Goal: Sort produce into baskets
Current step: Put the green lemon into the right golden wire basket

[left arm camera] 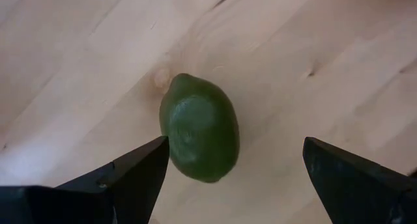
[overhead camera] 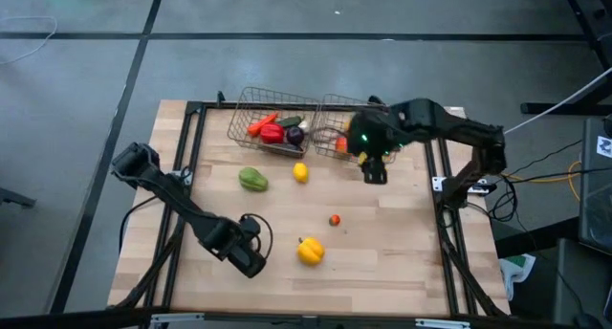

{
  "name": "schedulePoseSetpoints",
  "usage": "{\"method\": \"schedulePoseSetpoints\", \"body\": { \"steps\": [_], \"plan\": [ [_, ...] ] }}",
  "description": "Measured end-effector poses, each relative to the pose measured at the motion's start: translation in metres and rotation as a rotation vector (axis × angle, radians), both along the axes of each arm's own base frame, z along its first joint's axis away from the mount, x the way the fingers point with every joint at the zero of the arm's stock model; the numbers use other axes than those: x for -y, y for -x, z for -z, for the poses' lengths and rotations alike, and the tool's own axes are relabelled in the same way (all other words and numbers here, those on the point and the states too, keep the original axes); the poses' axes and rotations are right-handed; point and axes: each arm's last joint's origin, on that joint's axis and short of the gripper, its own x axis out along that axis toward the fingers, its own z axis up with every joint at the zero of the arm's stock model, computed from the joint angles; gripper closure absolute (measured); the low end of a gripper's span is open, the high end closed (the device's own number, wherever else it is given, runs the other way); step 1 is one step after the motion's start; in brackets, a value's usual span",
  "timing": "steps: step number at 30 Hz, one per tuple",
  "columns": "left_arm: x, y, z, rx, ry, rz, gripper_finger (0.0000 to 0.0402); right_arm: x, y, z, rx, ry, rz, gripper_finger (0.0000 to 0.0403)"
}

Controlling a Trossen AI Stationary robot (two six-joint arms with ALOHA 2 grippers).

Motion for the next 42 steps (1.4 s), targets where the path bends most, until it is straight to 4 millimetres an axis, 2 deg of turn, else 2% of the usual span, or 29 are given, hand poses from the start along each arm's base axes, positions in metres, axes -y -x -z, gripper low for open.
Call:
{"method": "schedulePoseSetpoints", "body": {
  "steps": [4, 9, 13, 18, 24, 30, 37, 42],
  "plan": [
    [0.002, -0.002, 0.007, -0.027, -0.008, -0.001, 0.0054, -0.014, 0.022, 0.014, -0.018, 0.069, 0.074, 0.0123],
    [0.003, -0.004, 0.017, -0.059, -0.026, 0.001, 0.0054, -0.027, 0.052, 0.041, 0.036, 0.132, 0.223, 0.0123],
    [0.005, -0.006, 0.026, -0.086, -0.044, 0.005, 0.0054, -0.038, 0.074, 0.066, 0.052, 0.101, 0.289, 0.0123],
    [0.006, -0.008, 0.036, -0.115, -0.060, 0.005, 0.0054, -0.051, 0.091, 0.096, 0.069, 0.051, 0.345, 0.0123],
    [0.007, -0.009, 0.044, -0.139, -0.080, 0.034, 0.0054, -0.067, 0.093, 0.127, 0.083, 0.022, 0.334, 0.0123],
    [0.006, -0.009, 0.047, -0.143, -0.097, 0.072, 0.0060, -0.084, 0.083, 0.161, 0.192, -0.063, 0.308, 0.0123],
    [0.003, -0.012, 0.047, -0.142, -0.101, 0.128, 0.0124, -0.102, 0.077, 0.189, 0.335, -0.187, 0.243, 0.0123],
    [-0.008, -0.028, 0.047, -0.080, -0.071, 0.178, 0.0165, -0.106, 0.075, 0.200, 0.412, -0.239, 0.230, 0.0123]
  ]
}}
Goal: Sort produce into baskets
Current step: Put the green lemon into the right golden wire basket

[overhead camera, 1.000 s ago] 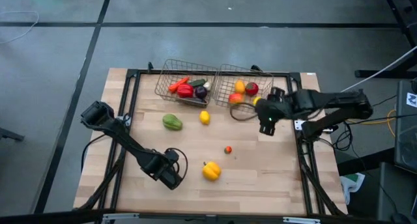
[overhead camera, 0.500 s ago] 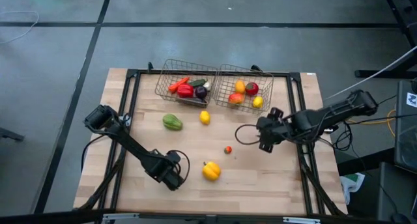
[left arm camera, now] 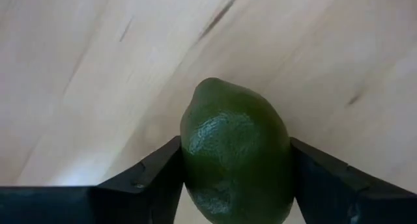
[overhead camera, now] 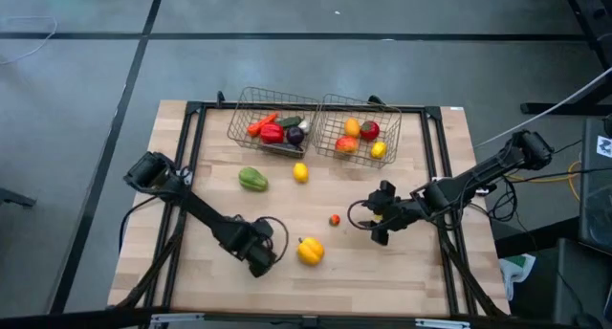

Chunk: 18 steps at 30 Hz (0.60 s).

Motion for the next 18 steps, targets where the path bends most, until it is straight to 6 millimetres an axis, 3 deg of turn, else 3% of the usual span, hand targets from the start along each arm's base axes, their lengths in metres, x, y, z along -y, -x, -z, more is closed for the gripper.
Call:
{"method": "schedulePoseSetpoints", "body": {
  "steps": [8, 18],
  "plan": [
    [-0.032, -0.041, -0.006, 0.183, 0.049, 0.131, 0.0170, 0.000, -0.001, 0.002, 0.019, -0.009, 0.003, 0.0123],
    [-0.095, -0.087, -0.042, 0.326, -0.025, 0.283, 0.0167, 0.000, -0.001, 0.002, 0.019, -0.009, 0.003, 0.0123]
  ]
}}
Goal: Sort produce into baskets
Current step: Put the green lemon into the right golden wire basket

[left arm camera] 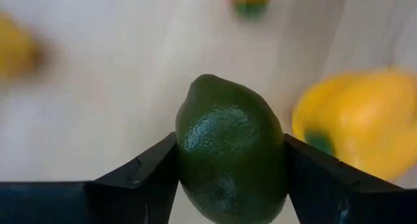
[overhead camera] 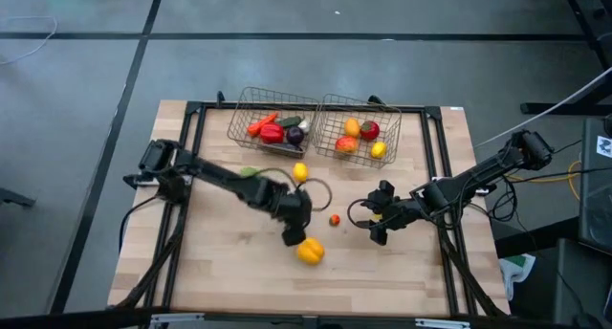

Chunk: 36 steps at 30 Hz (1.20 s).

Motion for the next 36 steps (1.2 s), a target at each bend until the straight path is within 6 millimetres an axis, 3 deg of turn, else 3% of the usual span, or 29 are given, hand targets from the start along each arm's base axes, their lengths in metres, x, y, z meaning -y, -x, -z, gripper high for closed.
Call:
{"method": "schedulePoseSetpoints", "body": {
  "steps": [6, 12, 17, 21, 27, 36],
  "plan": [
    [-0.051, -0.023, -0.031, 0.119, -0.091, 0.063, 0.0167, 0.000, 0.000, 0.000, 0.000, 0.000, 0.000, 0.0123],
    [-0.115, -0.044, -0.060, 0.372, -0.203, 0.006, 0.0167, 0.000, 0.000, 0.000, -0.001, 0.000, 0.000, 0.0123],
    [-0.170, -0.047, -0.077, 0.566, -0.289, -0.108, 0.0167, 0.000, 0.000, 0.000, -0.001, 0.001, 0.000, 0.0123],
    [-0.203, -0.040, -0.081, 0.600, -0.323, -0.189, 0.0167, 0.000, 0.000, 0.000, -0.001, 0.001, 0.000, 0.0123],
    [-0.223, -0.036, -0.075, 0.581, -0.333, -0.235, 0.0167, 0.000, 0.000, 0.000, 0.003, 0.009, 0.008, 0.0123],
    [-0.224, -0.054, -0.034, 0.518, -0.291, -0.202, 0.0167, 0.000, -0.001, -0.001, 0.013, 0.011, 0.013, 0.0123]
  ]
}}
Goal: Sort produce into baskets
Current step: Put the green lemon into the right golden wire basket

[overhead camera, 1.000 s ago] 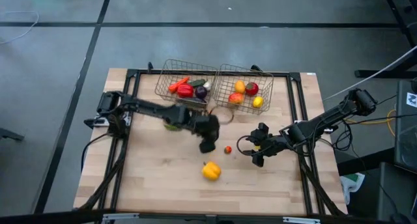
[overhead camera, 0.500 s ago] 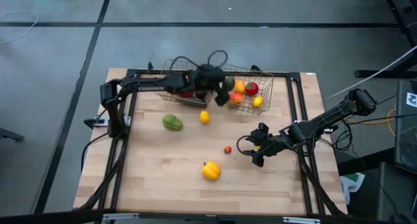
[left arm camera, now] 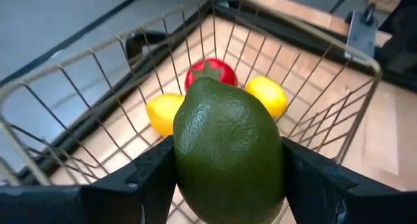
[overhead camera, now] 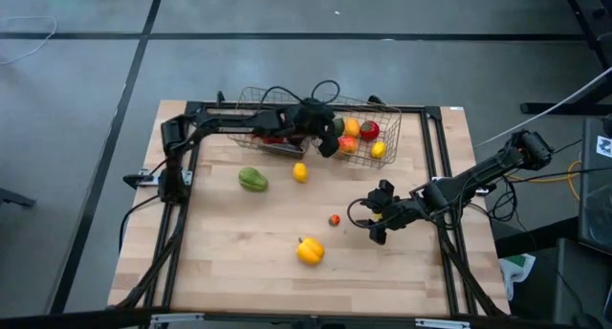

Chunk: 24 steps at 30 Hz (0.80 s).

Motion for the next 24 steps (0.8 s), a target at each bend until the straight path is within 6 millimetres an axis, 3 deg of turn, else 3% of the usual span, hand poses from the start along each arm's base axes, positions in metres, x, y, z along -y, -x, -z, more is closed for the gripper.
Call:
{"method": "schedulePoseSetpoints", "body": {
  "steps": [9, 17, 24],
  "plan": [
    [-0.001, -0.010, 0.029, -0.050, 0.014, 0.008, 0.0162, 0.000, -0.001, -0.001, 0.010, -0.004, 0.001, 0.0123],
    [-0.001, -0.010, 0.032, -0.077, -0.019, 0.035, 0.0123, 0.000, -0.001, -0.001, 0.012, -0.004, 0.002, 0.0123],
    [-0.002, -0.010, 0.032, -0.073, -0.022, 0.034, 0.0123, 0.000, -0.001, -0.001, 0.013, -0.004, 0.002, 0.0123]
  ]
}}
